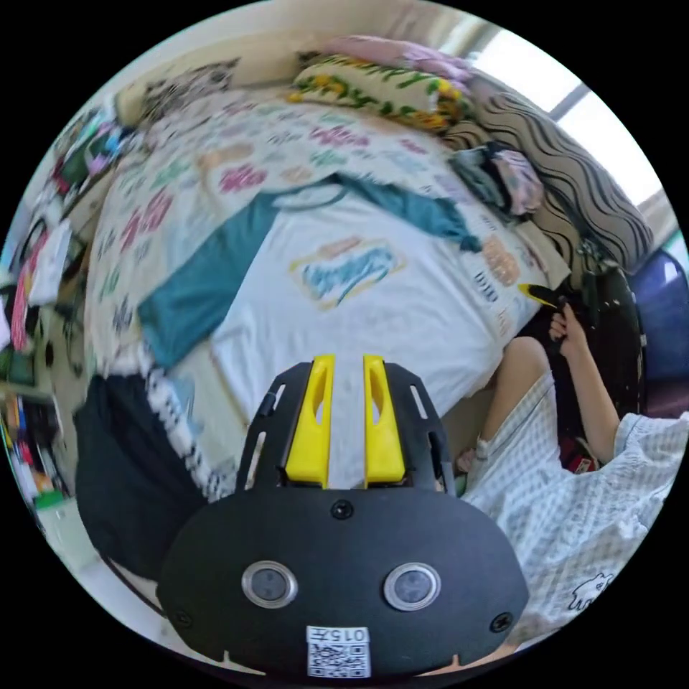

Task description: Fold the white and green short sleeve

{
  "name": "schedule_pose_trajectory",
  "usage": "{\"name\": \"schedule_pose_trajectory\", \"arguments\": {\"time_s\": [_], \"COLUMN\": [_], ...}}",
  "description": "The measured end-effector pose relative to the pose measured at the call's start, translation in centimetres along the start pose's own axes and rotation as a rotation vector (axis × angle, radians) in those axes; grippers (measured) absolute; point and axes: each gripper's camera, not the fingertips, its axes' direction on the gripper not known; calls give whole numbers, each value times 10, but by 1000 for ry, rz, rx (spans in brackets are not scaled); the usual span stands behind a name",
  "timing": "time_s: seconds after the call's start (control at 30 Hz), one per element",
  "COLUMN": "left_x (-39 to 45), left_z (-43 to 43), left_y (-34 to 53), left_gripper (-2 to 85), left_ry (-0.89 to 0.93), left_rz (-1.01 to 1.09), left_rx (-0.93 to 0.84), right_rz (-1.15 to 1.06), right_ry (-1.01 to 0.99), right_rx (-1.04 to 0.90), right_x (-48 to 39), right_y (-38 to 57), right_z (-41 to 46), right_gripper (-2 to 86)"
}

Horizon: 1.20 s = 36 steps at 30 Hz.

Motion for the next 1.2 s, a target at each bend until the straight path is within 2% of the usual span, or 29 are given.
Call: {"name": "schedule_pose_trajectory", "arguments": {"time_s": [0.17,0.27,0.37,0.5,0.6,0.73,0.83,1.0,1.2], "left_x": [105,151,192,226,240,253,245,204,95], "left_z": [51,95,147,208,242,282,276,217,107], "left_y": [-163,-237,-290,-323,-337,-338,-336,-329,-274], "left_gripper": [87,84,80,77,81,74,29,4,0], "left_ry": [70,128,130,44,66,-87,-31,121,386], "left_rz": [277,319,374,443,470,547,560,510,379], "left_rx": [60,74,30,-48,-83,-181,-146,58,337], "right_rz": [52,117,91,81,91,80,67,-6,-219], "right_ry": [-59,-123,-169,-220,-198,-226,-243,-267,-331], "right_rx": [89,138,118,99,100,84,51,152,209], "right_x": [25,49,62,71,75,82,82,69,8], "right_y": [-50,-60,-63,-64,-74,-78,-76,-65,-50], "right_z": [-4,-3,3,11,11,17,27,20,20], "right_gripper": [64,66,67,71,70,45,12,-2,-5]}}
